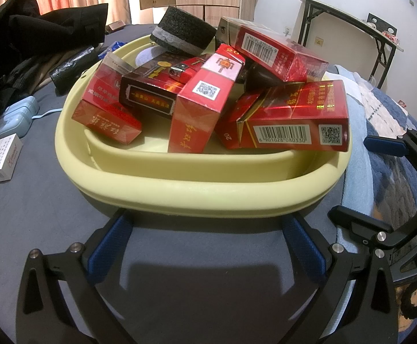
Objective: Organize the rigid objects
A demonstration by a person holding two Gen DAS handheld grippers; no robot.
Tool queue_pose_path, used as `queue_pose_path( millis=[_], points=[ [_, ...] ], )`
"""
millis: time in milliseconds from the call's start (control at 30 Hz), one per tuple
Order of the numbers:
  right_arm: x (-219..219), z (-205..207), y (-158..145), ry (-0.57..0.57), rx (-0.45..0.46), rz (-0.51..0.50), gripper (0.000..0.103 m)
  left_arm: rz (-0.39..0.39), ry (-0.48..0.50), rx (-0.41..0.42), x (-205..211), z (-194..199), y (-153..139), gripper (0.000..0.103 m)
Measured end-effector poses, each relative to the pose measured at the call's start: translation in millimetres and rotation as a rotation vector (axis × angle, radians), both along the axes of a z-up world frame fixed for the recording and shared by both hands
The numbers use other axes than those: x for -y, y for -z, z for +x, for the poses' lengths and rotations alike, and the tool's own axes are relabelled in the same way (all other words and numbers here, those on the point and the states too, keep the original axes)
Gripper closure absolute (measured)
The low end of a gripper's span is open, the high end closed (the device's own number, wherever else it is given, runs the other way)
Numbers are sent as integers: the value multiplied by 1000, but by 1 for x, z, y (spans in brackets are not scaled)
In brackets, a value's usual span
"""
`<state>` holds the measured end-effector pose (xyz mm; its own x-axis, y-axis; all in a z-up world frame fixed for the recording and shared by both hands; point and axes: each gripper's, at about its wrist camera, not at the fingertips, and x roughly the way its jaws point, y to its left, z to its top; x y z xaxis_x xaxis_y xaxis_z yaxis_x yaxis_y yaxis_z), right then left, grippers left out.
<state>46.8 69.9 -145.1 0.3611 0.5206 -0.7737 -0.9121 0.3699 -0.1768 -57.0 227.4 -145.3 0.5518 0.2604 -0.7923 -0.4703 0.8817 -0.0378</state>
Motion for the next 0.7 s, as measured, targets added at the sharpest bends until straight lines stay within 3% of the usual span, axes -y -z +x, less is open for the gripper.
queue_pose_path(
  millis=[700],
  points=[
    [0, 0, 0, 0, 0, 0, 0, 2, 0, -1, 3, 0, -1, 0]
  ],
)
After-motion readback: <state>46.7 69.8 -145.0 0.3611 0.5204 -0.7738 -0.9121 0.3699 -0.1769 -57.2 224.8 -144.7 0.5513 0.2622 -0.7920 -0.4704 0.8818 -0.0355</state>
